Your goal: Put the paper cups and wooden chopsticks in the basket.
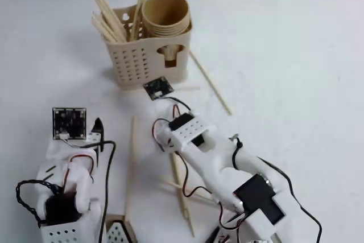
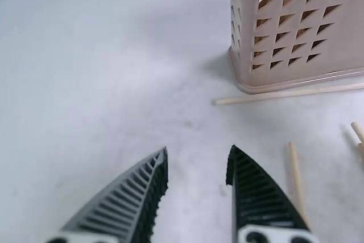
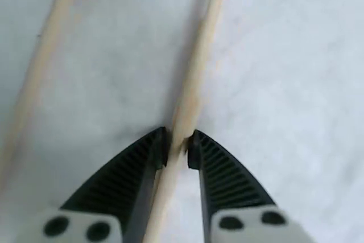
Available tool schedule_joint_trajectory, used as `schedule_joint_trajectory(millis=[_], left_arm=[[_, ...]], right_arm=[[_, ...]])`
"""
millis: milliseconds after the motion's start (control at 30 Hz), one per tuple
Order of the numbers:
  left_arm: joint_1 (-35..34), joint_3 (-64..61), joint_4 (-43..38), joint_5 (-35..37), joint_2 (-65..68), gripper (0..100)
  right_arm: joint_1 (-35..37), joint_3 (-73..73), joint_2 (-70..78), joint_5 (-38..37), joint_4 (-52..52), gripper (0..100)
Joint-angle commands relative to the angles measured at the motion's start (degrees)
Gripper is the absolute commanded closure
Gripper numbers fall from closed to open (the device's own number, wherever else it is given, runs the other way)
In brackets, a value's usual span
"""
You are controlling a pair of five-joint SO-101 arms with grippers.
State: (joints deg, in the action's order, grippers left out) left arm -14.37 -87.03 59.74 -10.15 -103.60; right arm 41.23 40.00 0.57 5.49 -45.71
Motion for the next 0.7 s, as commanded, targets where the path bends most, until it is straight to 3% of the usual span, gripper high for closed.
schedule_joint_trajectory(millis=[0, 667], left_arm=[[-0.57, 0.44, -1.32, -0.53, -0.66, 82], [-0.57, 0.44, -1.32, -0.53, -0.66, 82]], right_arm=[[0.92, -0.88, -0.31, -1.85, 0.13, 98.1], [-1.45, -18.2, -25.8, -2.2, -14.02, 98.1]])
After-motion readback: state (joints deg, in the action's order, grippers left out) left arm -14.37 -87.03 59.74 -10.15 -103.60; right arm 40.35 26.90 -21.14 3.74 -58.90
